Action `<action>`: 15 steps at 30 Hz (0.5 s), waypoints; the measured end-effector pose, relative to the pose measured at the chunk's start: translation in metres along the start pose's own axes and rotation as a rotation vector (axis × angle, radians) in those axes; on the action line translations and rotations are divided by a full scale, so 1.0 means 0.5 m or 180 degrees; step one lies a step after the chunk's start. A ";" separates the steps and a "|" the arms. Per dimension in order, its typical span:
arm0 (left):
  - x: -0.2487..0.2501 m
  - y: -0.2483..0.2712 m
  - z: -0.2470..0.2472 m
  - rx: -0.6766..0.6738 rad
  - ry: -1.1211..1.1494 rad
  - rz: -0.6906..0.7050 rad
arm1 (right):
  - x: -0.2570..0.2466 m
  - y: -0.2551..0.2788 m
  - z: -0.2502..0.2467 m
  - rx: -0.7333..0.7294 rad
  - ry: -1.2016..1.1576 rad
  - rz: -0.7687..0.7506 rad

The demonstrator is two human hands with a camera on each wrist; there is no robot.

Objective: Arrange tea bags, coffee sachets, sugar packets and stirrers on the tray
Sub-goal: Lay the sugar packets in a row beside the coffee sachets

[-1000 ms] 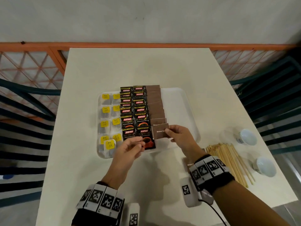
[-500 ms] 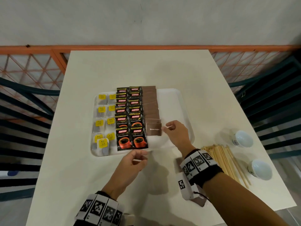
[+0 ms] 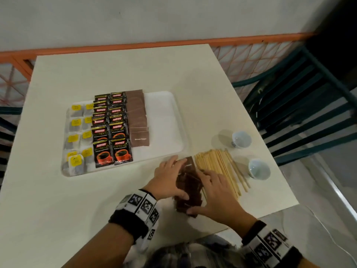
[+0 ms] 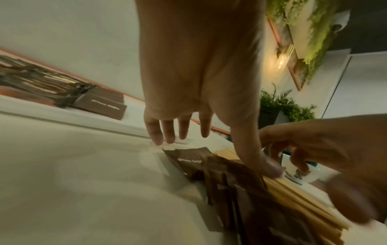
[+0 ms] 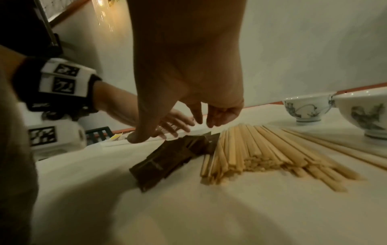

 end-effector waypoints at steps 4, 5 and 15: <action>0.018 -0.032 0.033 -0.0390 -0.0898 0.0083 | 0.017 -0.024 0.005 0.0157 0.0243 0.0080; 0.025 -0.037 0.040 -0.0431 -0.1046 0.0110 | 0.018 -0.031 0.007 0.0146 0.0364 0.0050; 0.029 -0.016 0.065 -0.0200 -0.0526 -0.0067 | 0.008 -0.045 0.001 0.0295 0.0562 -0.0228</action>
Point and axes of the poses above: each hand's wrist, its own y-axis away from the middle knuckle, its own z-axis out of the palm, x = y × z, the point moved 10 cm from there along -y, towards the middle knuckle, and after that the axes turned 10 degrees about y, right-handed, at the moved point
